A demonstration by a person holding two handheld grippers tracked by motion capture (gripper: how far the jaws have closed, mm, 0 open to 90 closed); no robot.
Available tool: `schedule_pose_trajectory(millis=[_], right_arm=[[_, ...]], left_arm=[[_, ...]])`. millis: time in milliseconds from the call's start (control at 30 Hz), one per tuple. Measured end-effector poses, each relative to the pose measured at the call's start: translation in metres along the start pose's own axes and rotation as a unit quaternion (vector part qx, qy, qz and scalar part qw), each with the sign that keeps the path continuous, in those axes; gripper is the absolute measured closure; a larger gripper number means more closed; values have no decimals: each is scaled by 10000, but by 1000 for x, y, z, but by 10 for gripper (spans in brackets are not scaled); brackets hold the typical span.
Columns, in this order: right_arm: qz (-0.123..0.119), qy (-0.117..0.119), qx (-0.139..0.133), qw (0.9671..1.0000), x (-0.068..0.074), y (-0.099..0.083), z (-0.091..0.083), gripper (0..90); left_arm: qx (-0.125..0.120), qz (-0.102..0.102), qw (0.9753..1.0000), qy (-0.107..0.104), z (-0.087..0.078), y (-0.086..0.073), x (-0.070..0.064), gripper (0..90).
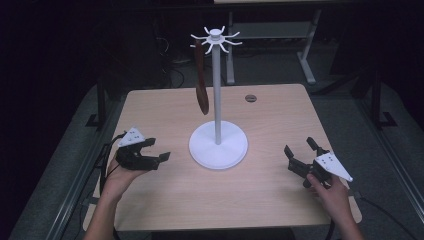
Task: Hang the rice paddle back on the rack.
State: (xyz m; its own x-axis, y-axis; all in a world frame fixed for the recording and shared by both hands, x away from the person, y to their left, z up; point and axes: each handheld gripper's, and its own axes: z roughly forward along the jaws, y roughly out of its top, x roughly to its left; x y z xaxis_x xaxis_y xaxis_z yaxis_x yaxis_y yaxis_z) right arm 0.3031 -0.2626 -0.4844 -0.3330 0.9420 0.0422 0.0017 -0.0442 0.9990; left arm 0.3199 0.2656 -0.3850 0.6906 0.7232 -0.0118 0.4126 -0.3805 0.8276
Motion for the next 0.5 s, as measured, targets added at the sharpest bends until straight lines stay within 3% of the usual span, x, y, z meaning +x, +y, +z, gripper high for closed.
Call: schedule_pose_trajectory(millis=[133, 500], right_arm=[[3, 0, 0, 10000, 0, 0, 0, 133], [-10, 0, 2, 10000, 0, 0, 0, 133]], left_arm=[[51, -130, 9999, 66, 0, -17, -1, 215], [210, -243, 9992, 224, -1, -52, -5, 206]])
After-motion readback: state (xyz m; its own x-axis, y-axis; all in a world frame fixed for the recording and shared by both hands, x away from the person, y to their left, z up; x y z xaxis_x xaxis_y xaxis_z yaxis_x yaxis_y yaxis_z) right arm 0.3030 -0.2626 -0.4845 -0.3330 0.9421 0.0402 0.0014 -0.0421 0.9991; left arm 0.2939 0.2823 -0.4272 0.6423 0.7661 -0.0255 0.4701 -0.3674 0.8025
